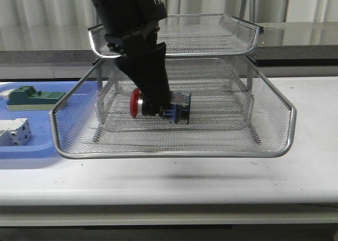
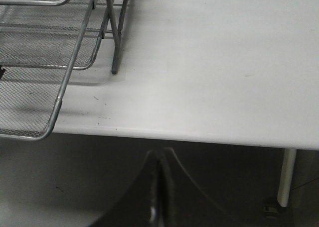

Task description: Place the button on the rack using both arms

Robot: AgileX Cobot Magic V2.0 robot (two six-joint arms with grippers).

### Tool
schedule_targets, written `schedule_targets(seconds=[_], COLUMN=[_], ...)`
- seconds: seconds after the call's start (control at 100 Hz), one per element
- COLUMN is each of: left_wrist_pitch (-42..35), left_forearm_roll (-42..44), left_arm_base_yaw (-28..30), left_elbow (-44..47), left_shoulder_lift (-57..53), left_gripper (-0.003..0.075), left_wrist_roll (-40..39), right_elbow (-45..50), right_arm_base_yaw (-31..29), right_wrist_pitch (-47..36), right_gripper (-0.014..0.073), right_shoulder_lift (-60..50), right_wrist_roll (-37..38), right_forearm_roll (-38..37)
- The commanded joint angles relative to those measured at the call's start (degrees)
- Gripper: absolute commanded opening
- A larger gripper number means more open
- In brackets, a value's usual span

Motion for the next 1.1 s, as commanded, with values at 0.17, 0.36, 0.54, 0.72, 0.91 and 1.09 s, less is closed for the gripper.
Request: schedule_targets(seconds=[0.17,0.36,0.54,0.72,0.91,1.09], left_wrist_pitch=[5.40,7.74,7.74,7.74,7.74,7.74], left_forearm_roll=[-2.51,-1.74,-0.98,0.22,0.11,-1.00], left_arm_base_yaw=[-0.43,0.04,2.84,10.14,20.38,29.13], left_elbow=[-4.33,-8.98,-10.04,-10.04,-10.04,-10.04], left_shoulder_lift=[-3.77,-6.13,-10.34,-13.67,-15.81,-16.39], left_gripper=[0.0547,0.0546,0.0545,0.0486,0.0427,0.0427], left_wrist_roll=[-0.45,-2.71,-3.58,-8.08,-11.16,-14.02], right_elbow=[-1.82,-1.82,-1.82,-1.82,-1.82,-1.82], right_arm_base_yaw=[0.00,0.00,0.00,0.00,0.00,0.00], right_wrist_pitch=[-3.56,-3.56,-3.56,-3.56,-3.56,-3.56], right_gripper=[-0.0109,-0.0109,-0.0109,-0.0109,-0.0109,-0.0109], right_shoulder_lift=[0.34,0.34,0.34,0.34,0.34,0.34], right_wrist_roll=[-0.11,-0.11,-0.11,-0.11,-0.11,-0.11], right_forearm_roll=[-1.33,-1.33,-1.33,-1.33,-1.33,-1.33])
